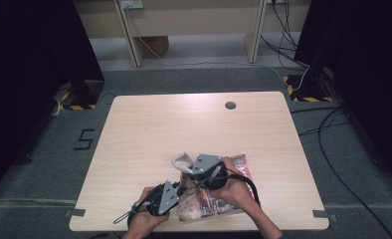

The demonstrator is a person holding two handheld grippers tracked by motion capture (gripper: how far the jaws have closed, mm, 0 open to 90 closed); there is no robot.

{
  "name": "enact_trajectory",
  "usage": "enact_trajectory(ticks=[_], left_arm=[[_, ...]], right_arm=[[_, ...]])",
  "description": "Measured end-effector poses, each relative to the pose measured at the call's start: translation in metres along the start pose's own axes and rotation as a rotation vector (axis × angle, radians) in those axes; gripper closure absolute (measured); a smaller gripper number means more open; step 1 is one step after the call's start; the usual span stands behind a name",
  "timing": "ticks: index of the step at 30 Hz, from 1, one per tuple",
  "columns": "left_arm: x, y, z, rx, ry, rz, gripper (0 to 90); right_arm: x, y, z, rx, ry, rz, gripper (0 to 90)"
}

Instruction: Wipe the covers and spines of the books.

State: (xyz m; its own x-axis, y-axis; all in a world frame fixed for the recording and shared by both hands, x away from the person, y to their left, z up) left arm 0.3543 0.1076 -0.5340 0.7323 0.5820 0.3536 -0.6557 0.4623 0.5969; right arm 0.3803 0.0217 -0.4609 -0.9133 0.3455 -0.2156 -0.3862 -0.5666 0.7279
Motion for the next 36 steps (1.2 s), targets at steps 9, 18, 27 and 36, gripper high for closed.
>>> enact_trajectory(ticks=[9, 18, 27, 36], left_arm=[[0.000, 0.000, 0.001, -0.003, 0.002, -0.001, 74.4], [0.000, 0.000, 0.001, -0.006, 0.005, -0.002, 74.0], [0.001, 0.000, 0.000, -0.002, 0.004, -0.003, 73.8], [0.001, 0.000, 0.000, -0.006, 0.007, -0.003, 73.8]], right_arm=[[0.004, 0.002, 0.004, -0.021, -0.015, 0.015, 76.7], [-0.010, 0.012, -0.001, -0.045, -0.060, -0.011, 77.3], [-0.044, 0.039, -0.016, -0.075, -0.136, -0.087, 77.2], [-0.080, 0.055, -0.056, -0.046, -0.245, -0.162, 77.2]])
Point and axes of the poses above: each handheld gripper's, and its own axes: y roughly backward along the jaws, z roughly out of its top, x roughly to its left, the point moved 9 cm from there along -y, roughly forward along the jaws, and after that the axes turned 7 degrees about x, right-handed, at the moved point
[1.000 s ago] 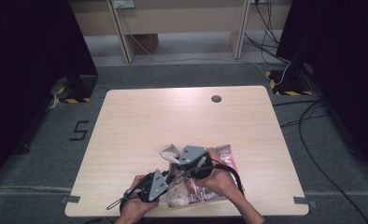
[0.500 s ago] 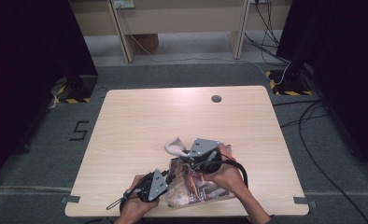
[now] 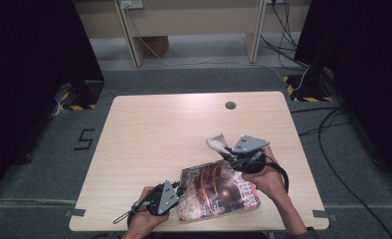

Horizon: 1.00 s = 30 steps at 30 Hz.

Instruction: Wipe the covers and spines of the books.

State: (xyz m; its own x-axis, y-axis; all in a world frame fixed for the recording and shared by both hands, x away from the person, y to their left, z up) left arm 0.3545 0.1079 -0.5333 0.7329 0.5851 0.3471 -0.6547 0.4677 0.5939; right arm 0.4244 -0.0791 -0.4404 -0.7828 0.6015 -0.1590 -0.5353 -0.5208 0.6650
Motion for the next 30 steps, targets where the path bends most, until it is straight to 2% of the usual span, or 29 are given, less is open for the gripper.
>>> enact_trajectory(ticks=[6, 15, 18, 19, 25, 30], left_arm=[[0.000, 0.000, 0.000, -0.001, 0.000, 0.000, 73.8], [0.000, 0.000, 0.000, 0.000, 0.000, -0.002, 73.8], [0.000, 0.001, 0.000, 0.000, -0.001, -0.002, 73.7], [0.000, 0.001, 0.000, 0.000, -0.002, -0.002, 73.7], [0.000, 0.001, 0.000, -0.001, -0.005, -0.001, 73.6], [0.000, 0.001, 0.000, -0.001, -0.004, -0.002, 73.6]], right_arm=[[-0.025, 0.009, -0.029, 0.031, -0.075, -0.045, 77.2], [-0.050, 0.020, -0.055, 0.048, -0.147, -0.092, 77.2], [-0.063, 0.022, -0.071, 0.077, -0.179, -0.121, 77.2], [-0.063, 0.022, -0.071, 0.077, -0.179, -0.121, 77.2], [-0.079, 0.022, -0.103, 0.131, -0.242, -0.152, 77.1], [-0.087, 0.023, -0.120, 0.170, -0.257, -0.179, 77.0]])
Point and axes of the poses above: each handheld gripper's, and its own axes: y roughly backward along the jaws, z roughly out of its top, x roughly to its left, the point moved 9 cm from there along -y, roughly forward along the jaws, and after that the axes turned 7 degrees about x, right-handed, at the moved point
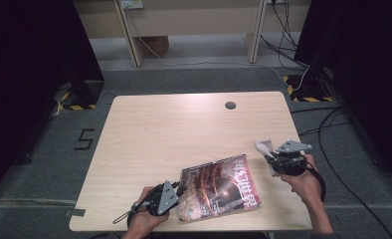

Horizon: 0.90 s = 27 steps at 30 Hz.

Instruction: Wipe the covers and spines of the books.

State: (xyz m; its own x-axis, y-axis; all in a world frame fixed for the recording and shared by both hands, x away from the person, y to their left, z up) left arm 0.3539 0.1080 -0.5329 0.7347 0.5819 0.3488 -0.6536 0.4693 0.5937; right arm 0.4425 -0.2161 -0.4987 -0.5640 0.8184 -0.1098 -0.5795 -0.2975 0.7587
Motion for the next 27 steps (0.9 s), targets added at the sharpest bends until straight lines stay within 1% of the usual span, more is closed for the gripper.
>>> enact_trajectory(ticks=[1, 2, 3, 4, 7, 8, 12, 14, 16, 20, 21, 23, 25, 26, 27], left_arm=[[0.000, 0.000, 0.000, 0.000, -0.001, 0.000, 73.6], [0.000, 0.000, 0.000, 0.000, -0.001, 0.000, 73.6], [0.000, 0.000, 0.000, 0.000, -0.001, 0.000, 73.6], [0.000, 0.000, 0.000, 0.000, -0.001, 0.000, 73.6], [0.000, 0.000, 0.000, 0.001, -0.002, 0.001, 73.6], [0.000, 0.000, 0.000, 0.000, -0.002, 0.000, 73.6], [0.000, 0.000, 0.000, 0.001, -0.001, 0.000, 73.6], [0.000, 0.000, 0.000, 0.000, 0.000, 0.000, 73.6], [0.000, 0.000, 0.000, 0.001, 0.000, 0.001, 73.6], [0.000, 0.000, 0.000, 0.001, 0.000, 0.001, 73.6], [0.000, 0.000, 0.000, 0.002, 0.000, 0.001, 73.6], [0.000, 0.000, 0.000, 0.001, 0.000, 0.000, 73.6], [0.000, 0.000, 0.000, 0.001, 0.002, 0.000, 73.6], [0.000, 0.000, 0.000, 0.001, 0.001, 0.000, 73.6], [0.000, 0.000, 0.000, 0.000, 0.002, 0.002, 73.6]], right_arm=[[-0.003, -0.001, -0.004, 0.012, -0.003, -0.008, 77.0], [-0.009, -0.005, -0.013, 0.033, -0.012, -0.016, 77.0], [-0.009, -0.005, -0.013, 0.033, -0.012, -0.016, 77.0], [-0.010, -0.006, -0.017, 0.046, -0.023, -0.016, 77.0], [-0.015, -0.011, -0.029, 0.082, -0.033, -0.022, 76.7], [-0.016, -0.012, -0.031, 0.088, -0.040, -0.021, 76.7], [-0.016, -0.015, -0.039, 0.107, -0.045, -0.012, 76.6], [-0.015, -0.016, -0.042, 0.120, -0.033, -0.003, 76.3], [-0.013, -0.019, -0.046, 0.138, -0.034, 0.006, 76.0], [-0.014, -0.023, -0.053, 0.164, -0.033, 0.009, 74.8], [-0.015, -0.025, -0.055, 0.171, -0.030, 0.005, 73.8], [-0.015, -0.028, -0.060, 0.197, -0.042, 0.010, 67.9], [-0.018, -0.028, -0.060, 0.192, -0.064, 0.006, 62.0], [-0.019, -0.025, -0.058, 0.180, -0.087, 0.006, 52.3], [-0.019, -0.025, -0.058, 0.180, -0.087, 0.006, 52.3]])
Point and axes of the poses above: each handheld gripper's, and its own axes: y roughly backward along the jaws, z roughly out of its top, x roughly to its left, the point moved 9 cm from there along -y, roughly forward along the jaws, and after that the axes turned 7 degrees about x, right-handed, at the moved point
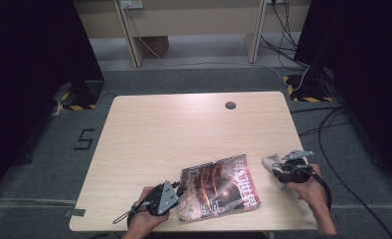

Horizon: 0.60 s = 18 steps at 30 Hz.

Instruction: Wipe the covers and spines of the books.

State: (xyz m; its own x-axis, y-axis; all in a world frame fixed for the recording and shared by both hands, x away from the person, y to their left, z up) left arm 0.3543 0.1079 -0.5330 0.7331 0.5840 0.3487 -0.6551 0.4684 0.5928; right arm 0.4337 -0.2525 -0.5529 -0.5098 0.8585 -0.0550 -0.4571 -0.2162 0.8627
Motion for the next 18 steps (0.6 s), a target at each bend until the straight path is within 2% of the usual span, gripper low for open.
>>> enact_trajectory(ticks=[2, 5, 11, 13, 15, 16, 17, 18], left_arm=[[0.000, 0.000, 0.000, 0.002, 0.000, -0.001, 73.5], [0.000, 0.000, 0.000, 0.002, 0.000, 0.001, 73.5], [0.000, 0.000, 0.000, 0.002, 0.000, 0.001, 73.4], [0.000, 0.000, 0.000, 0.003, -0.001, 0.001, 73.4], [0.000, 0.000, 0.000, 0.005, -0.001, 0.000, 73.4], [0.000, 0.000, 0.000, 0.004, -0.002, 0.000, 73.4], [0.000, 0.000, 0.000, 0.005, -0.002, 0.000, 73.4], [0.000, -0.001, 0.000, 0.004, -0.002, 0.001, 73.4]], right_arm=[[0.000, 0.004, 0.005, -0.024, -0.011, 0.001, 46.1], [0.002, 0.011, 0.011, -0.052, -0.018, 0.004, 43.2], [0.013, 0.024, 0.026, -0.108, 0.003, 0.007, 37.0], [0.022, 0.029, 0.032, -0.126, 0.012, 0.030, 34.0], [0.032, 0.031, 0.039, -0.144, 0.039, 0.043, 31.4], [0.043, 0.033, 0.045, -0.155, 0.064, 0.068, 30.1], [0.043, 0.033, 0.045, -0.155, 0.064, 0.068, 30.1], [0.050, 0.033, 0.048, -0.162, 0.085, 0.081, 29.2]])
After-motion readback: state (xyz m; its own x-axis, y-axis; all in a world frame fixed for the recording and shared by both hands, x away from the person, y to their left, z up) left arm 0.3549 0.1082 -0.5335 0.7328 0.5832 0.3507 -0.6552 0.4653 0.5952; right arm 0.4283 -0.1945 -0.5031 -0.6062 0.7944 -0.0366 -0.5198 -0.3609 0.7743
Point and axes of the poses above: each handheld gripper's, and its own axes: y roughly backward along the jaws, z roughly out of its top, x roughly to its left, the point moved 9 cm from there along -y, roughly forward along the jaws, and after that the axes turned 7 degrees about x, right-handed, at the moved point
